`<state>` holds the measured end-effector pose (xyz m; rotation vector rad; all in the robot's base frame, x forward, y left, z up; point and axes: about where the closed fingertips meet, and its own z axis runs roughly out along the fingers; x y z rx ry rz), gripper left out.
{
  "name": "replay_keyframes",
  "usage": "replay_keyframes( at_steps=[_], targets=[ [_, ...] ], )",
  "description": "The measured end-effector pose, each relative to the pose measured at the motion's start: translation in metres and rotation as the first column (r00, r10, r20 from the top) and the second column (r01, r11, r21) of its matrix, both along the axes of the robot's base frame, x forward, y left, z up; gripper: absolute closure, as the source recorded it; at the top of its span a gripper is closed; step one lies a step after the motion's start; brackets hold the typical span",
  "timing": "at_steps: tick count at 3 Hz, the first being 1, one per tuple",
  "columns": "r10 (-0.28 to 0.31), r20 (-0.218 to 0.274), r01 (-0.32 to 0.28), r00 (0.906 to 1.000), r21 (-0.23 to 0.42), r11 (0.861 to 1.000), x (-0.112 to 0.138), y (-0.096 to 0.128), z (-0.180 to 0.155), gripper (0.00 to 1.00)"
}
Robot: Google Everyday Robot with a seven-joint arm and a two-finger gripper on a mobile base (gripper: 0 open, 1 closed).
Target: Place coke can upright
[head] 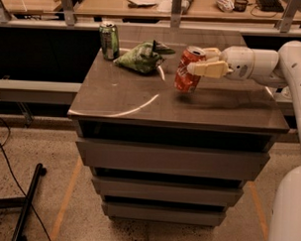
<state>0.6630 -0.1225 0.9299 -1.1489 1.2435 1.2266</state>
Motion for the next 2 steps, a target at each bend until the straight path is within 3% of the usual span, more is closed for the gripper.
replay_keyframes(
  at_steps=[1, 2],
  targets=[
    [-0.006, 0.022, 0.007, 0.9997, -0.052, 0.999, 0.0001, 0.0025, -0.0027, 0.38],
    [-0.02, 0.072, 0.03, 0.9972, -0.145, 0.989, -0.0013, 0.0009, -0.0115, 0.15]
  ],
)
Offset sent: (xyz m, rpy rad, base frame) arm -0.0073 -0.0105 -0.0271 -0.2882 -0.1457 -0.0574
